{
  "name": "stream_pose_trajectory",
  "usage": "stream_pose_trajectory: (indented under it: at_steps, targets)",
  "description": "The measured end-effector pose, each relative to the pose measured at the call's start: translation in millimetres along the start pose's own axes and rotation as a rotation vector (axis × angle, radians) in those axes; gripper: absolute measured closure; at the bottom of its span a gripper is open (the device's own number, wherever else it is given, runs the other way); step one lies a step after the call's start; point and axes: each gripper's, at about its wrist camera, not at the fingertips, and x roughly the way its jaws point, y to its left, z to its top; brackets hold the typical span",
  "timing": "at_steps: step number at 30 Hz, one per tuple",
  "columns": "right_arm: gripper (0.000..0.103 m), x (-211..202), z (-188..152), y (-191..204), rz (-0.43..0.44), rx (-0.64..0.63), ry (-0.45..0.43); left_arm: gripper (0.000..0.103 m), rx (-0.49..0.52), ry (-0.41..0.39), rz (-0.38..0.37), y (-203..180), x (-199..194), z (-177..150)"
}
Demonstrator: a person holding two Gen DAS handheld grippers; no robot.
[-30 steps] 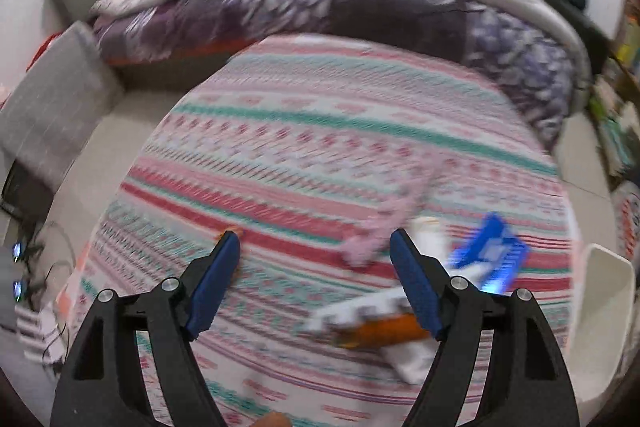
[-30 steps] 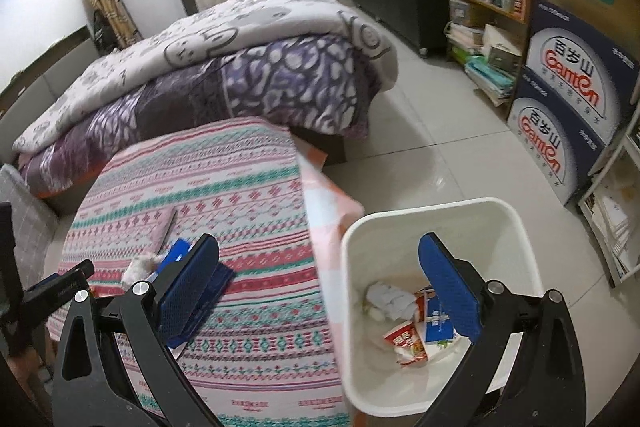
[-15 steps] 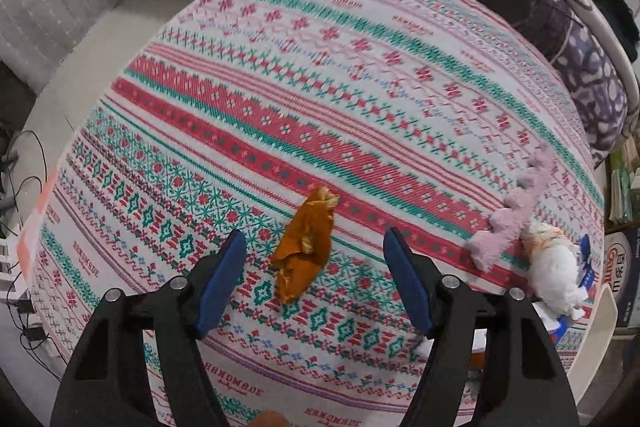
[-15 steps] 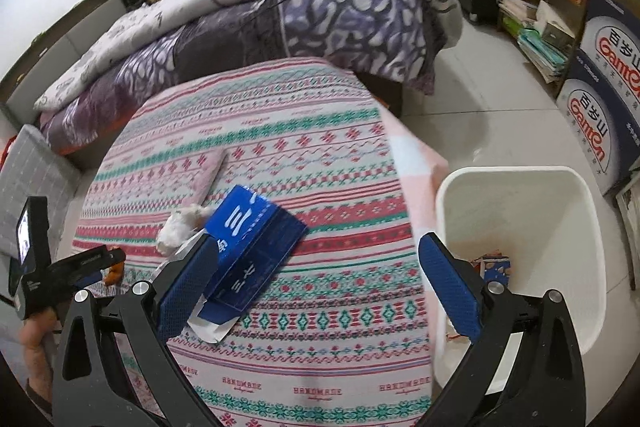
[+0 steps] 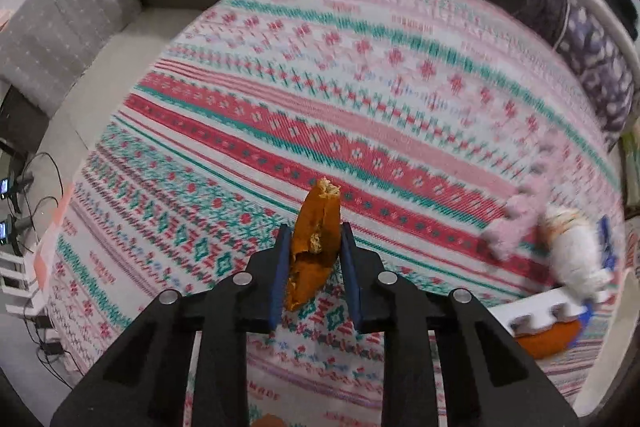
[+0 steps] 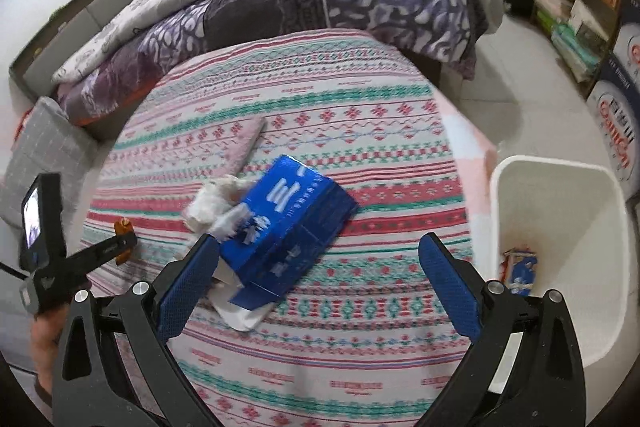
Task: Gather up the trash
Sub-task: 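Grasp the orange peel with the left tool while the right tool grasps the pink fuzzy strip, then carry the pink fuzzy strip over the bin and open the right tool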
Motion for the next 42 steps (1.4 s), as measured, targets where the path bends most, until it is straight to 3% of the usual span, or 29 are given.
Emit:
stream_pose_trajectory:
  at_steps: [5,11,16,20,21,23,25,28,33,42]
  targets:
    - [0.007,29,33,25,0.071,0.074,0.084,0.079,-0.052,-0.136,-0.121,7,-76,3]
    - [0.007,99,68,87,-0.019,0.011,0.180,0.078,-0.069,-0.267,-0.116,18,-127,12]
    - [0.007,146,67,111,-0.168,-0.076,0.225,0.078,-0.089,-0.269,-0.134,30,-136,13]
    - [0.006,172,57,121,-0.225,-0.146,0.269,0.078,-0.110,-0.258,-0.132,42,-131,15]
    - [0.008,171,56,124,-0.228,-0.164,0.247,0.078,-0.115,-0.255,-0.129,45,-129,15]
    - [0.023,166,54,129,-0.212,-0.179,0.217,0.078,-0.125,-0.245,-0.126,50,-126,15]
    - [0.078,157,55,132,-0.163,-0.184,0.193,0.078,-0.135,-0.243,-0.122,54,-124,15]
    - [0.080,146,60,125,-0.002,-0.085,0.211,0.078,-0.155,-0.239,-0.118,59,-122,15]
    - [0.080,104,65,122,0.153,-0.058,0.100,0.078,-0.181,-0.279,-0.133,65,-132,15]
    - [0.080,14,61,121,0.200,-0.144,-0.137,0.078,-0.196,-0.402,-0.132,62,-161,11]
